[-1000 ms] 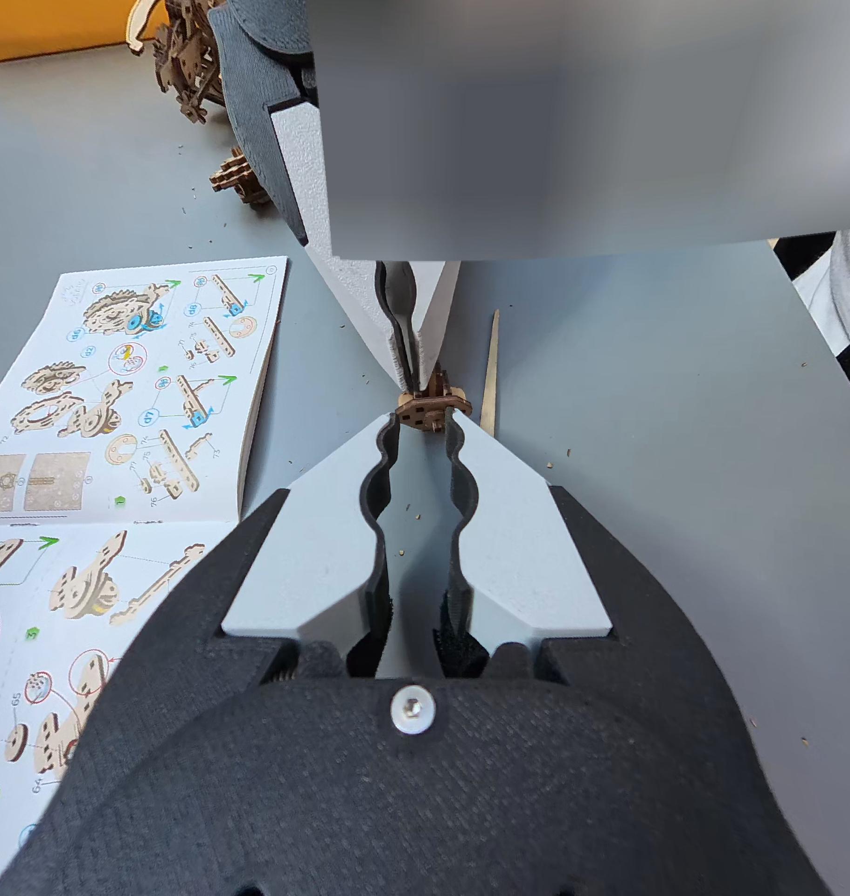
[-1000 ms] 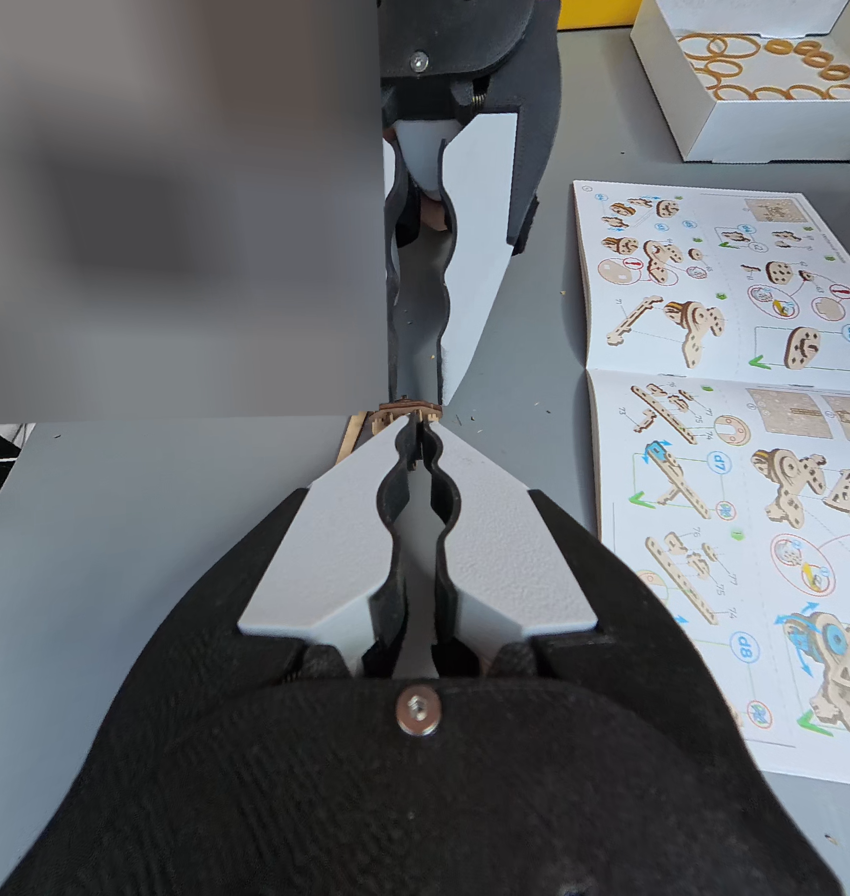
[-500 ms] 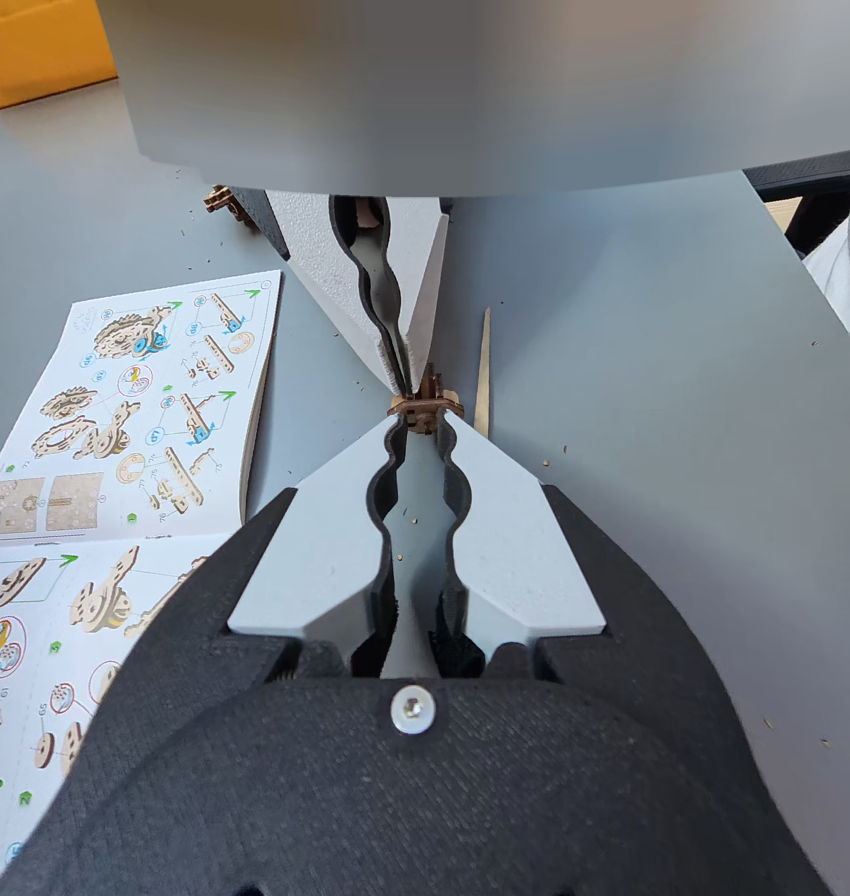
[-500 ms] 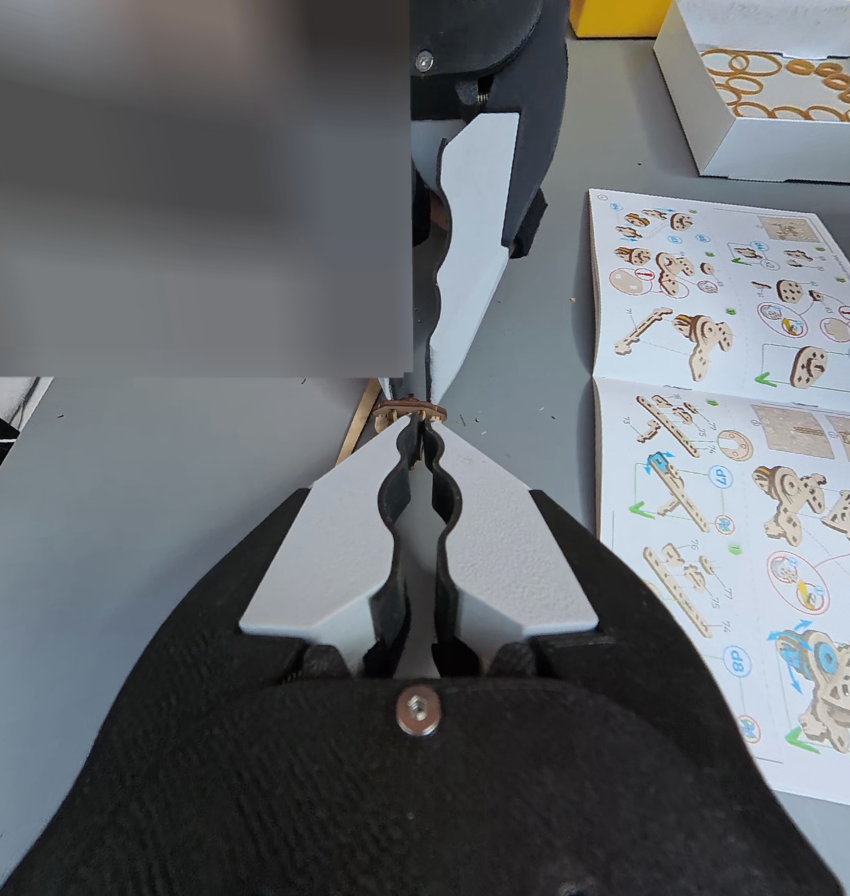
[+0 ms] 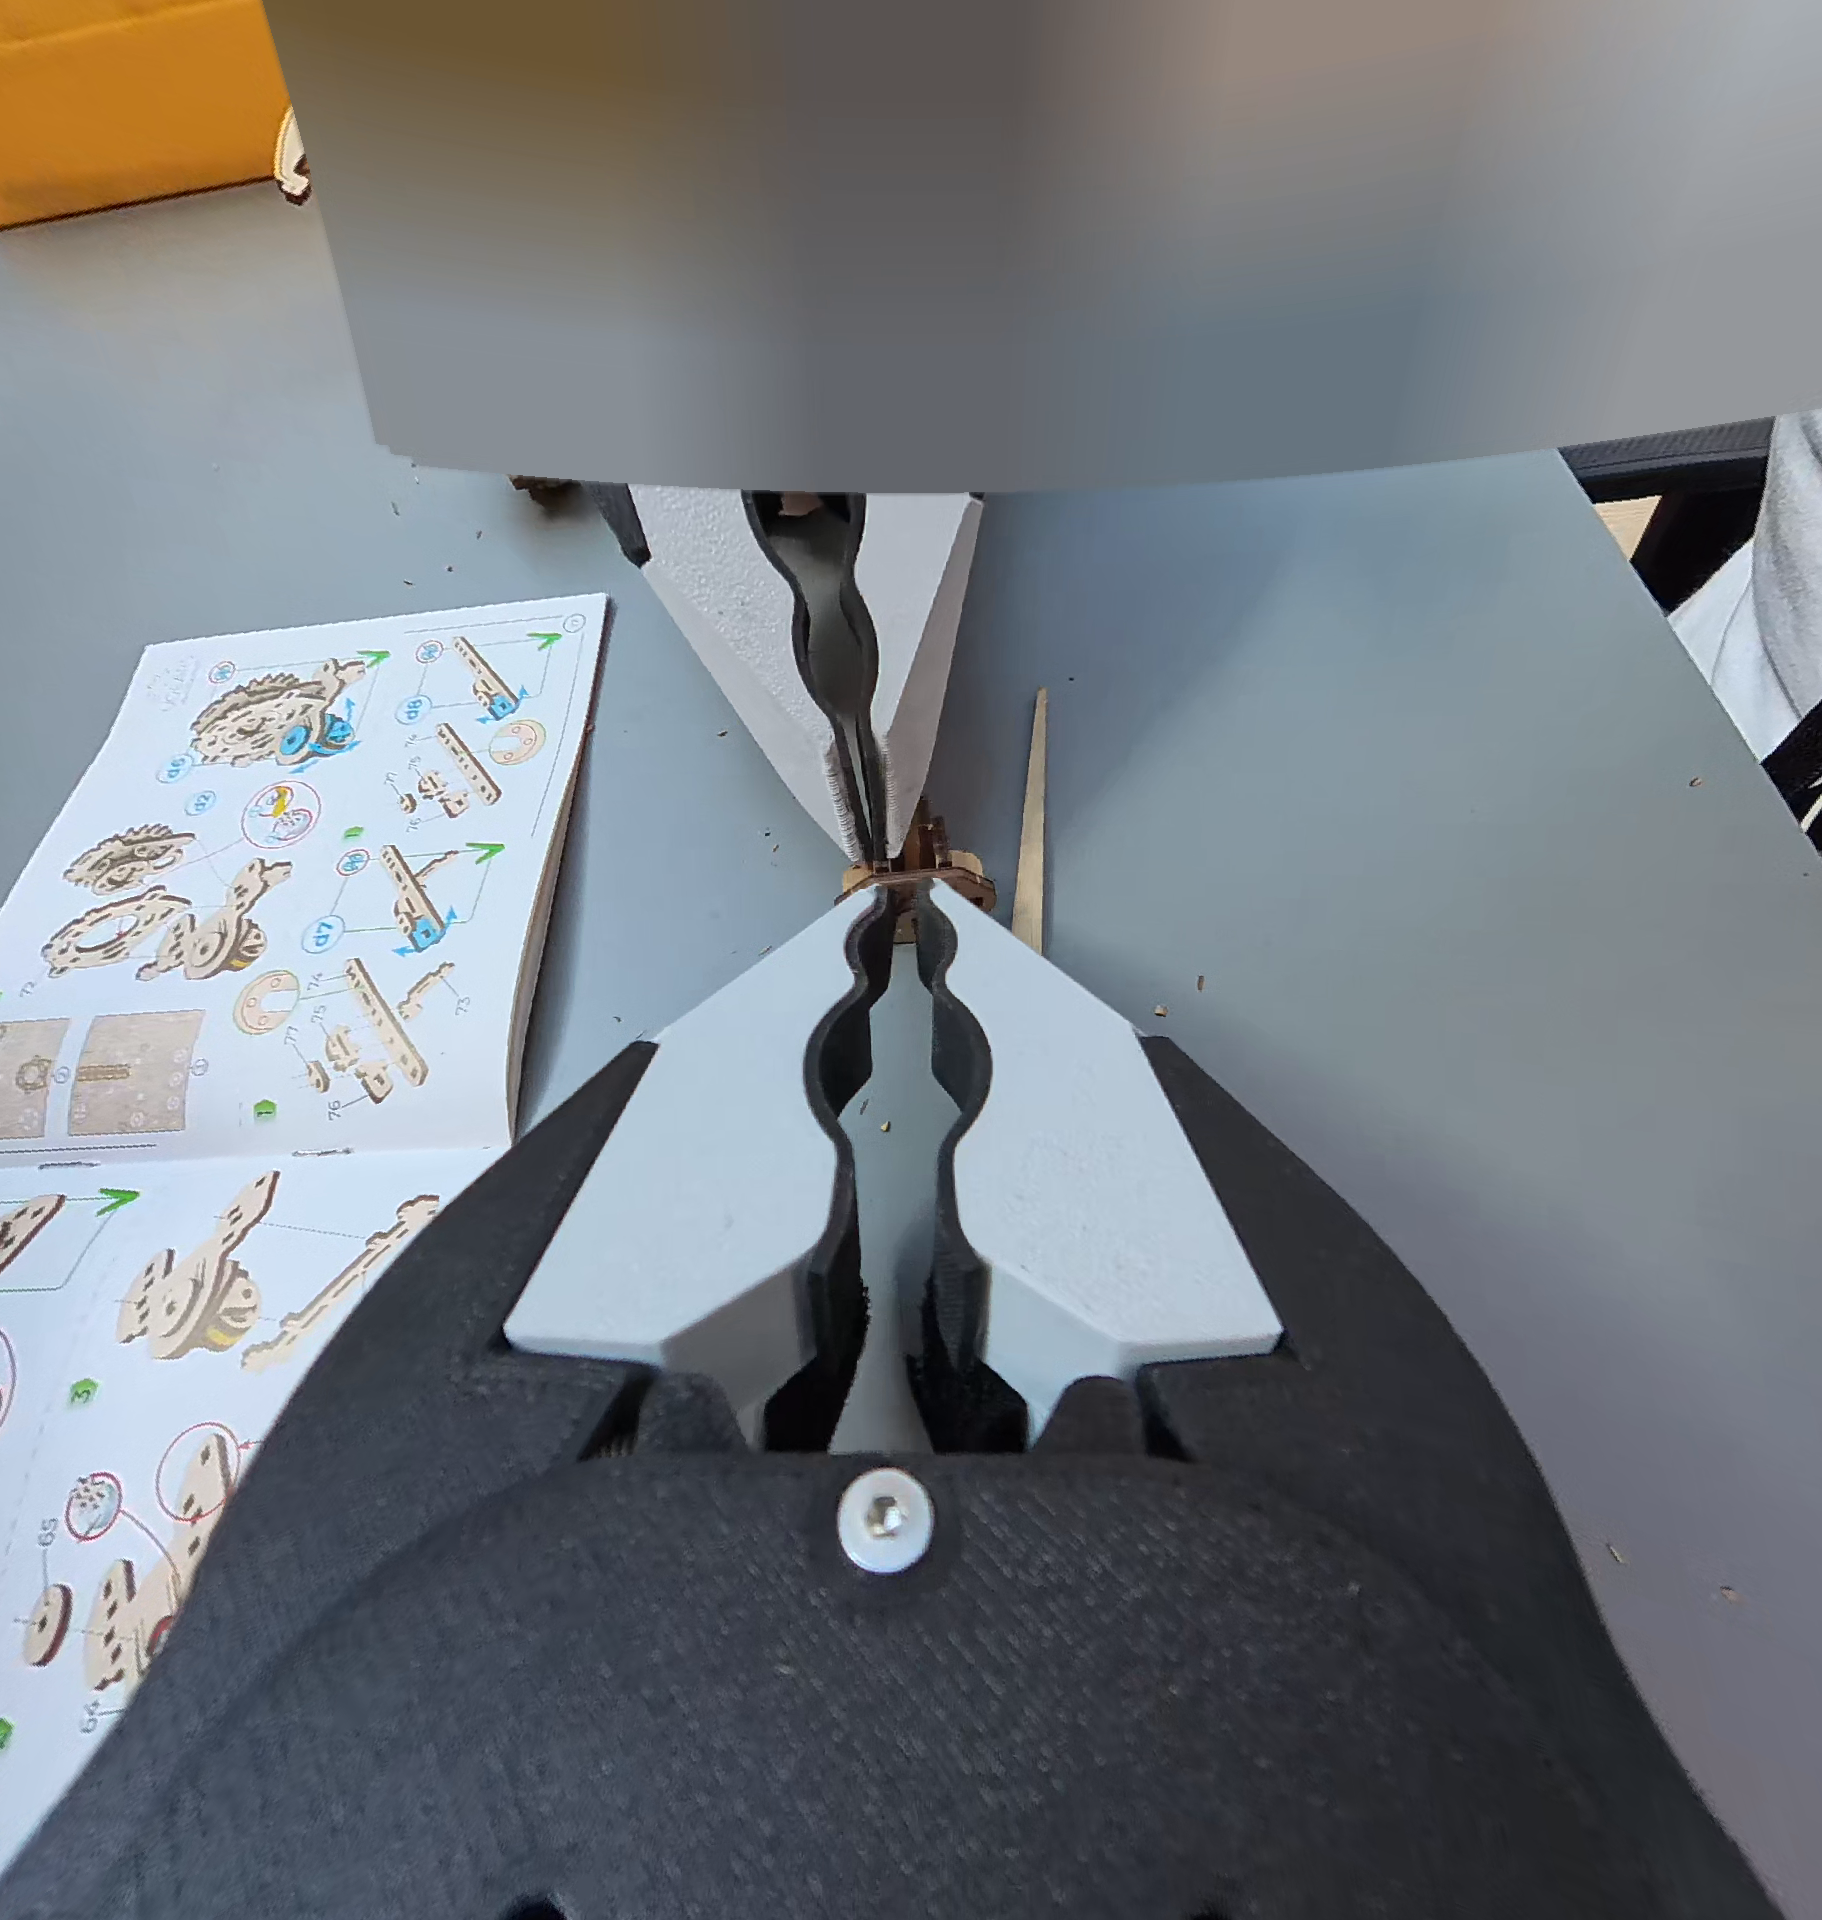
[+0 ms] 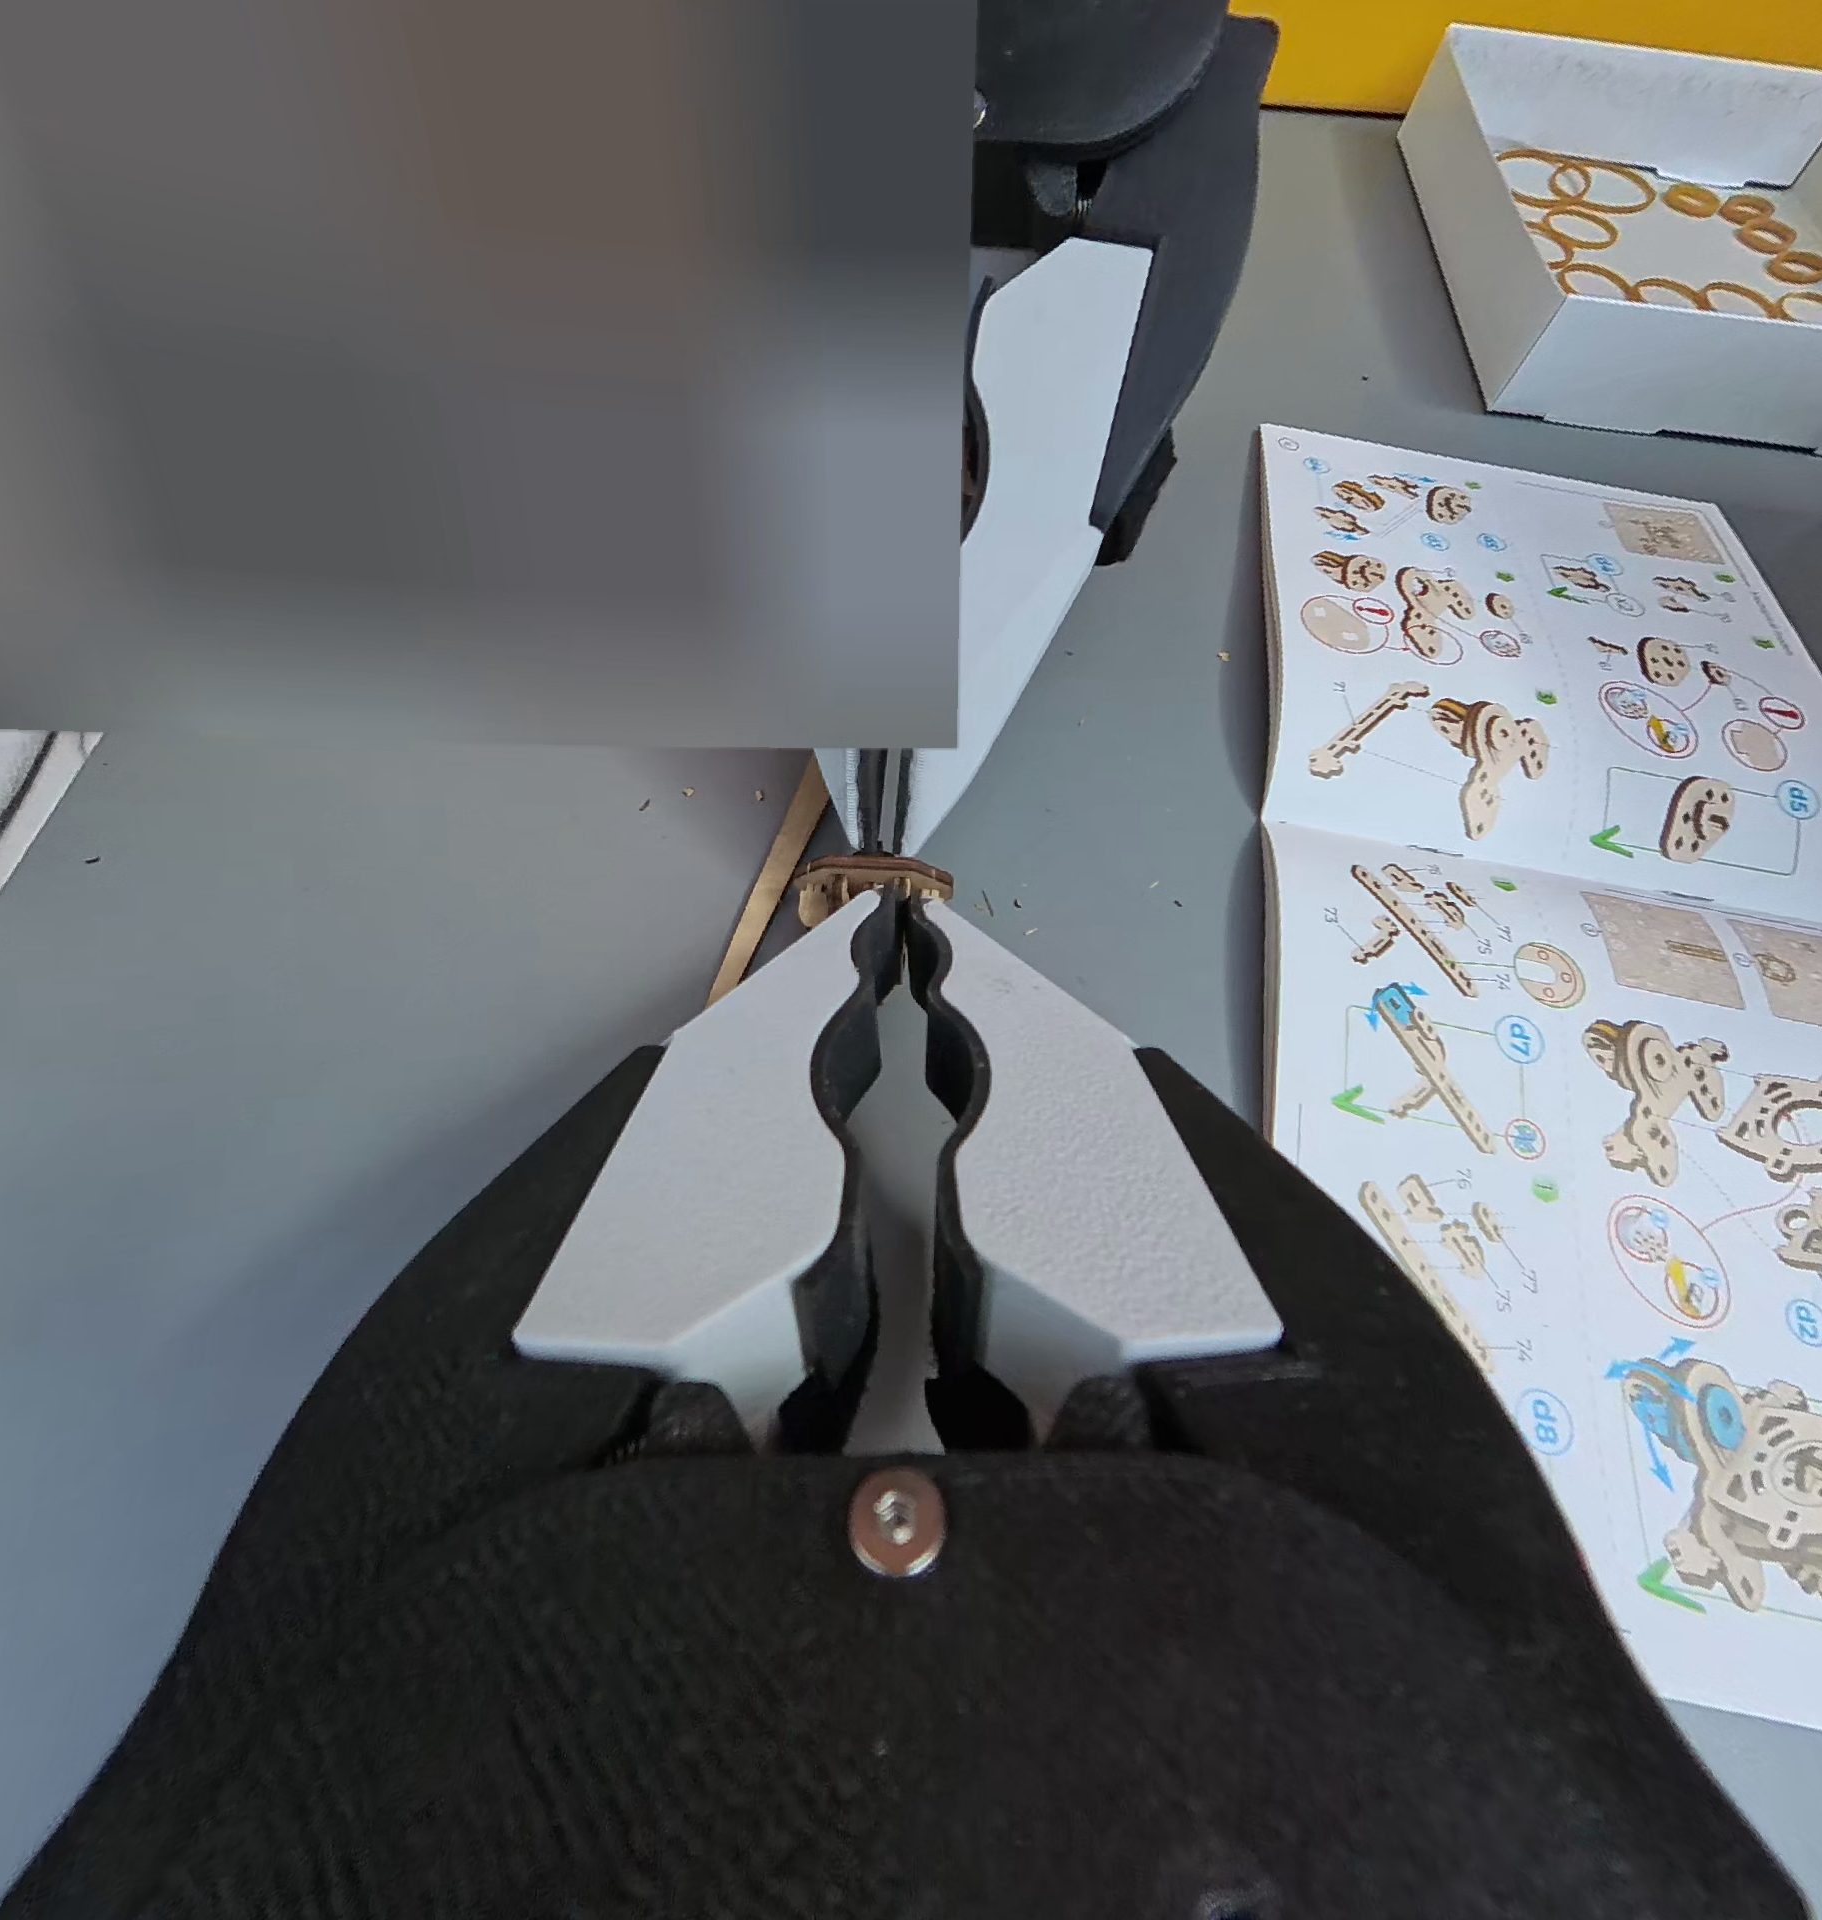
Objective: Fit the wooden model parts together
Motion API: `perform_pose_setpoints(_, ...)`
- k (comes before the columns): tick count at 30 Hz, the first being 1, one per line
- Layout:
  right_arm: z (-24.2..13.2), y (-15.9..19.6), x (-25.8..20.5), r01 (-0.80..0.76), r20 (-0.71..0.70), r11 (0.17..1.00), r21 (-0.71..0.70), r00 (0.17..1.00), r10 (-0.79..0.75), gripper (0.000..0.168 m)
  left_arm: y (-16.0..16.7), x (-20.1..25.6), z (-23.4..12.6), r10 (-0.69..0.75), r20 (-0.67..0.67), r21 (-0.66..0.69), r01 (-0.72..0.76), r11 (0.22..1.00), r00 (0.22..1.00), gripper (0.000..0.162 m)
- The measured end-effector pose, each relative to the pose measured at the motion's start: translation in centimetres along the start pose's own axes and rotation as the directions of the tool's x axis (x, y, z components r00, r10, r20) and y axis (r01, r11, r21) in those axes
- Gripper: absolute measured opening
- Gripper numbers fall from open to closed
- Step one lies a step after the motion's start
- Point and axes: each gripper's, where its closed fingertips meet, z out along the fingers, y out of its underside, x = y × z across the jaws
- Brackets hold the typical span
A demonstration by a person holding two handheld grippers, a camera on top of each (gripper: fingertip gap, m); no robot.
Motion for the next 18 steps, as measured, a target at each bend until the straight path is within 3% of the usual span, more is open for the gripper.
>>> perform_pose_setpoints(18,0.04,0.03,-0.04,0.024,-0.008,1.0,-0.002,1.0,-0.024,0.0,0.41,-0.51,0.05,-0.016,0.032,-0.023,0.017,1.0,0.999,0.0)
